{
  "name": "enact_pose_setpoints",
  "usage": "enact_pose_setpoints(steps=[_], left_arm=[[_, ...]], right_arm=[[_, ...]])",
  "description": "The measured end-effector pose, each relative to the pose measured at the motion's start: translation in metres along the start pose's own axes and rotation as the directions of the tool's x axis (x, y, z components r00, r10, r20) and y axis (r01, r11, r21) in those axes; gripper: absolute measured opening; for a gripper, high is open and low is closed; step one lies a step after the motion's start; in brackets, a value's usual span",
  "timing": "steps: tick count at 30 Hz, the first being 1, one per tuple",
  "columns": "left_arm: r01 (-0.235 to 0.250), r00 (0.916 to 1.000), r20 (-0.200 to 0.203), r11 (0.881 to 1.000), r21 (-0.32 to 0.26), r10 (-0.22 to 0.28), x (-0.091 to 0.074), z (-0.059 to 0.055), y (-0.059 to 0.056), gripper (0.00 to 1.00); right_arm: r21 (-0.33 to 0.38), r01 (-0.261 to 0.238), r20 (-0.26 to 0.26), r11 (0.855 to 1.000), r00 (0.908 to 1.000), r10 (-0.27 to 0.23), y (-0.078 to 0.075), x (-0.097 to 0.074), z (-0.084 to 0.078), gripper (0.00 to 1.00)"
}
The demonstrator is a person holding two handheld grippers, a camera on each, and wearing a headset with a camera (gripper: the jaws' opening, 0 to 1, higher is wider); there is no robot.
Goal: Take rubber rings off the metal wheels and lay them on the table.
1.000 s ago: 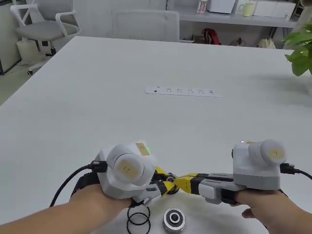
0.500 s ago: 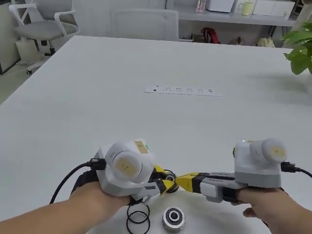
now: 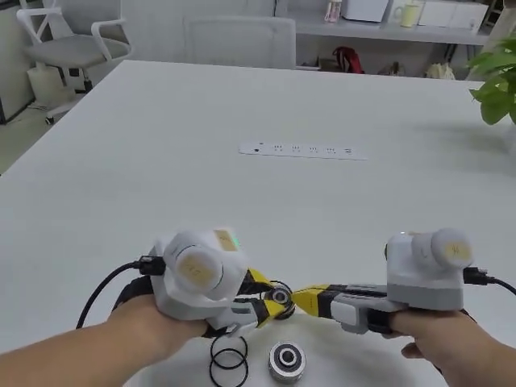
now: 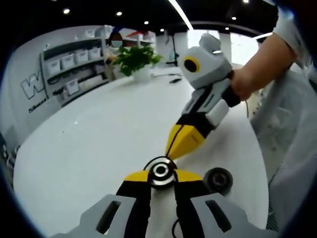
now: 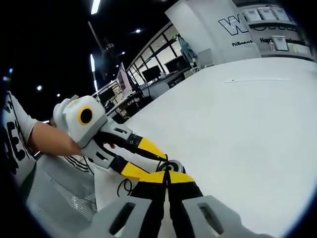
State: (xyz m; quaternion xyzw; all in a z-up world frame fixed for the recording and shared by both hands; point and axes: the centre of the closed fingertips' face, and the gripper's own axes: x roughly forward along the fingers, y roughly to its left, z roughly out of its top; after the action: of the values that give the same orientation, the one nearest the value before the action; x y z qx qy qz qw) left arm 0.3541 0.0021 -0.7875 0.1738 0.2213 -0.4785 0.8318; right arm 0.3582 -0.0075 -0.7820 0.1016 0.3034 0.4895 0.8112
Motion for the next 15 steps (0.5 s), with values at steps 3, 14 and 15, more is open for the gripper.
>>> enact_pose_setpoints(steps=[3, 14, 15], left_arm=[[0.018, 0.9998, 0.013, 1.0, 0.003, -0.018, -0.005, 0.002, -0.002, 0.23], [0.022, 0.9967, 0.078, 1.0, -0.004, -0.022, -0.027, 0.014, -0.002, 0.32], [0.021, 0.9964, 0.083, 1.0, -0.01, -0.02, -0.029, 0.015, -0.002, 0.33]], right_arm=[[0.001, 0.0, 0.004, 1.0, 1.0, 0.0, 0.0, 0.0, 0.001, 0.0], [-0.001, -0.004, 0.012, 1.0, 0.9999, 0.004, 0.002, -0.002, 0.005, 0.0], [-0.001, -0.005, 0.013, 1.0, 0.9999, 0.005, 0.002, -0.002, 0.005, 0.0]])
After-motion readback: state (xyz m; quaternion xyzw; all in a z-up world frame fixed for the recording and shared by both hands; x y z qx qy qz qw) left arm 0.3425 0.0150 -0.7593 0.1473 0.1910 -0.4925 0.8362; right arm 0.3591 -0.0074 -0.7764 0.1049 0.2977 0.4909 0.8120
